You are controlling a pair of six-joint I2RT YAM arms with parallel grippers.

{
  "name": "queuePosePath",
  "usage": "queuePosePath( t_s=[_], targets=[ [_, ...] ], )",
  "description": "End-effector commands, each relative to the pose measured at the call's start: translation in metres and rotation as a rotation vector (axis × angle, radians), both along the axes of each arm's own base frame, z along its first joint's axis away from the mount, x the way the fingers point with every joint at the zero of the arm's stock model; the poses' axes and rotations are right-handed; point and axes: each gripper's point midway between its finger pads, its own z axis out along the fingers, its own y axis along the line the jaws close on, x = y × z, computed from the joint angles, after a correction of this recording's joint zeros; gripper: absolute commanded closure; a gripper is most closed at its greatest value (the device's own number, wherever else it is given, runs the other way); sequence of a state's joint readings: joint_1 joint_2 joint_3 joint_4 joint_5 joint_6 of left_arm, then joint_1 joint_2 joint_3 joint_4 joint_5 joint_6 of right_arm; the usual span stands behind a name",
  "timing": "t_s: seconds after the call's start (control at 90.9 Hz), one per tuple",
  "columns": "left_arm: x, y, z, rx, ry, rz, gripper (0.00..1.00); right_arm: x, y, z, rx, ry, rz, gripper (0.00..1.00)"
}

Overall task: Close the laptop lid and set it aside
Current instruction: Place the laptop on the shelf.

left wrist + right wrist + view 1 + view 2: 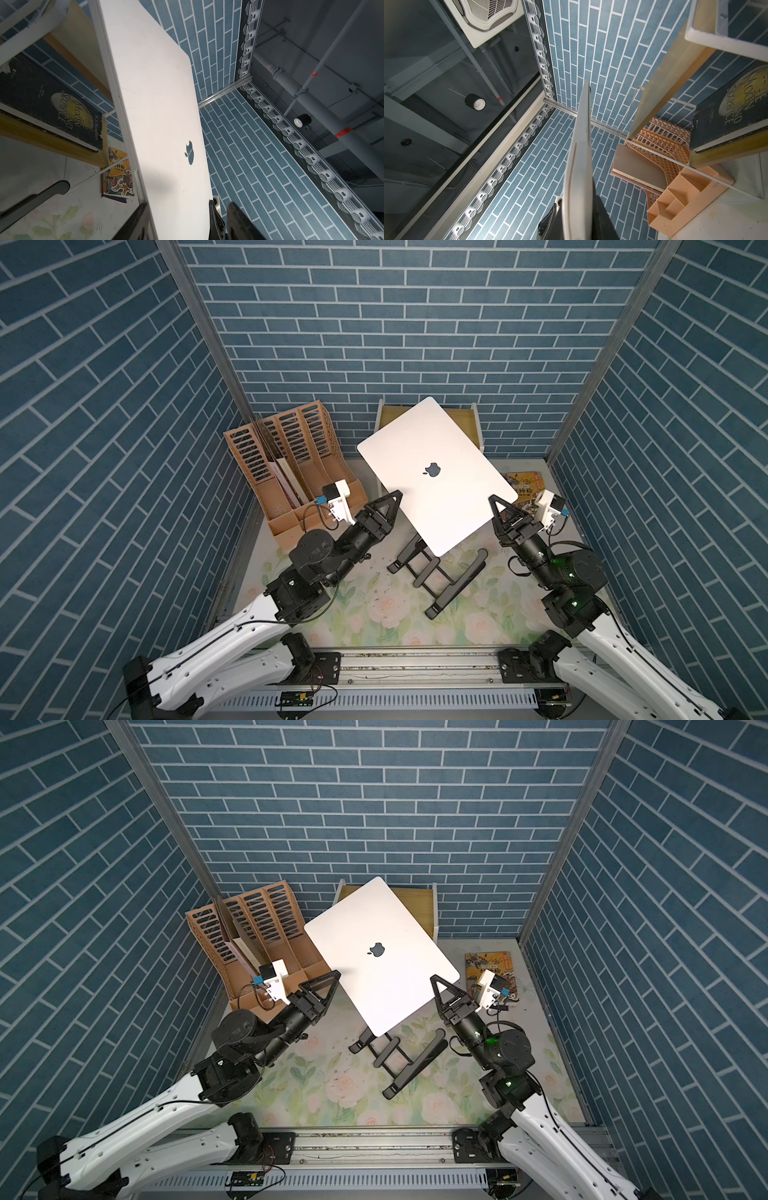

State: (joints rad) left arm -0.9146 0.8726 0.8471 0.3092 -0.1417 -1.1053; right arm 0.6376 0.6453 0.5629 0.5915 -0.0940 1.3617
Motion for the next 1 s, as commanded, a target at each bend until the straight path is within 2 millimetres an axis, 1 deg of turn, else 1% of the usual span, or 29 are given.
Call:
queuePosePath(
  t_s=[0.0, 0.099, 0.209, 0.297, 0.418, 0.528, 0.693, 0.781, 0.869, 0.99],
  targets=[
    [-0.005, -0.008, 0.03, -0.067, -0.057, -0.048, 0.43, -0.052, -0.036, 0.094, 0.291, -0.264, 0.056, 1.0],
    [0.0, -0.014, 0.032, -0.068, -0.052, -0.046, 0.44, -0.053, -0.036, 0.094, 0.304, -0.271, 0.062, 1.0],
    [0.005, -0.018, 0.035, -0.074, -0.053, -0.039, 0.45, -0.05, -0.039, 0.096, 0.32, -0.264, 0.043, 1.0],
    [0.01, -0.024, 0.036, -0.049, -0.049, -0.036, 0.45, -0.048, -0.04, 0.096, 0.328, -0.26, 0.038, 1.0],
    [0.017, -0.02, 0.033, -0.016, -0.041, 0.017, 0.42, -0.045, -0.045, 0.096, 0.327, -0.248, -0.004, 1.0],
    [0.024, -0.017, 0.033, 0.01, -0.044, 0.062, 0.42, -0.035, -0.048, 0.091, 0.278, -0.199, -0.067, 1.0],
    [0.032, -0.028, 0.031, 0.044, -0.04, 0.061, 0.41, -0.022, -0.054, 0.089, 0.272, -0.161, -0.144, 1.0],
    [0.037, -0.032, 0.033, 0.052, -0.04, 0.07, 0.4, -0.016, -0.056, 0.092, 0.266, -0.155, -0.188, 1.0],
    [0.042, -0.034, 0.033, 0.067, -0.042, 0.09, 0.38, -0.007, -0.055, 0.093, 0.261, -0.138, -0.214, 1.0],
    [0.052, -0.036, 0.03, 0.083, -0.037, 0.115, 0.36, 0.01, -0.051, 0.087, 0.256, -0.096, -0.25, 1.0]
  ],
)
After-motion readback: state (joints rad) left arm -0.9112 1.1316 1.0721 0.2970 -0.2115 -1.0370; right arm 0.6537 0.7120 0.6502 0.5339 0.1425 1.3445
